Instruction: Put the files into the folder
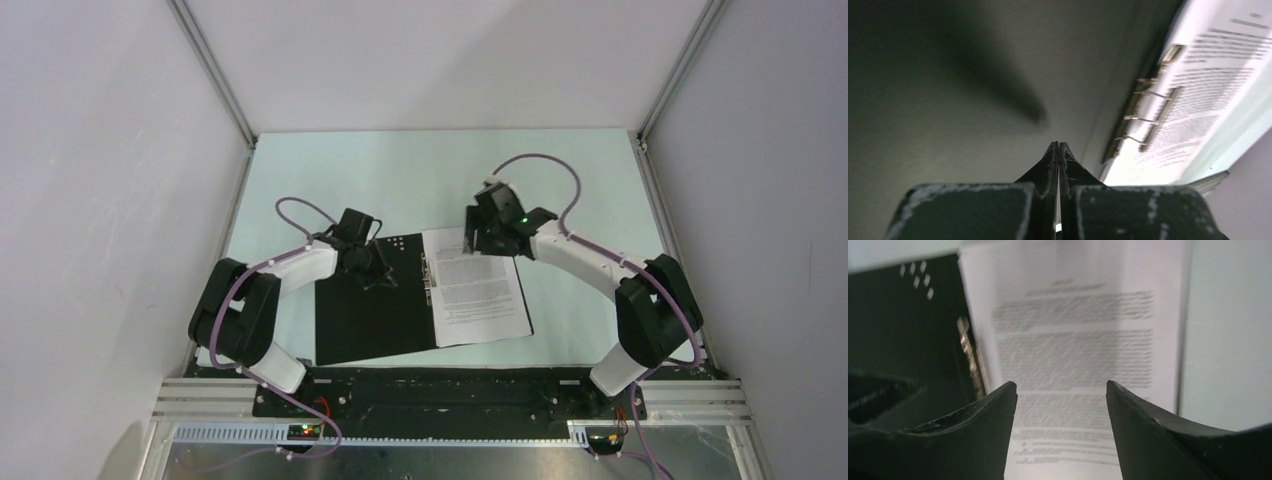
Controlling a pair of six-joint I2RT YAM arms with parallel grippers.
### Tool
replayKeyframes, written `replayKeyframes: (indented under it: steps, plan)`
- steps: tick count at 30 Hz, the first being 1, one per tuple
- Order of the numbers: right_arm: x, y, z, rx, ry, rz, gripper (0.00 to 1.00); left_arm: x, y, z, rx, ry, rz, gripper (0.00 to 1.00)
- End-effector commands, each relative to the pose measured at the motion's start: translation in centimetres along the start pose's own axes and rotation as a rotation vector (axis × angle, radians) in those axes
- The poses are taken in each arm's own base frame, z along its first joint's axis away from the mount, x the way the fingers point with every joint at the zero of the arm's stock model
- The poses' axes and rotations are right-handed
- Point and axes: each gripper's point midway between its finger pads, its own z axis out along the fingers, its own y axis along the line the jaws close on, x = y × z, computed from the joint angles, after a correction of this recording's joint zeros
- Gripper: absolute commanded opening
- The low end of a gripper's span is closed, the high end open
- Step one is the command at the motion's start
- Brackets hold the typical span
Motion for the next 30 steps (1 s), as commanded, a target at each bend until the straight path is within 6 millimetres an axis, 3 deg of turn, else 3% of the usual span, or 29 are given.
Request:
replayKeyframes:
  steps: [1,4,7,10,20,30]
  plan:
    - [3.4,3.4,-0.2,-0.03,0.049,-0.114,0.69,-0.6,3.2,-0.8,-0.069,-0.068,-0.065,0.0]
    - [5.3,4.9,0.8,-0.037,0.091,-0.149,0.61,-0.7,5.2,-0.8,-0.121,-0.095,-0.096,0.0]
    - [6.3,6.5,1.3,-0.039,0.1,-0.189,0.6,-0.8,6.2,-0.7,-0.156,-0.118,-0.108,0.0]
    - [6.2,8.0,1.6,-0.054,0.09,-0.199,0.58,-0.7,7.1,-0.5,-0.186,-0.12,-0.125,0.0]
    - [7.4,10.6,3.0,-0.043,0.104,-0.245,0.51,-0.7,7.3,-0.1,-0.197,-0.106,-0.133,0.0]
    - [8.2,11.6,4.0,-0.032,0.127,-0.273,0.35,-0.5,7.7,0.0,-0.208,-0.099,-0.139,0.0]
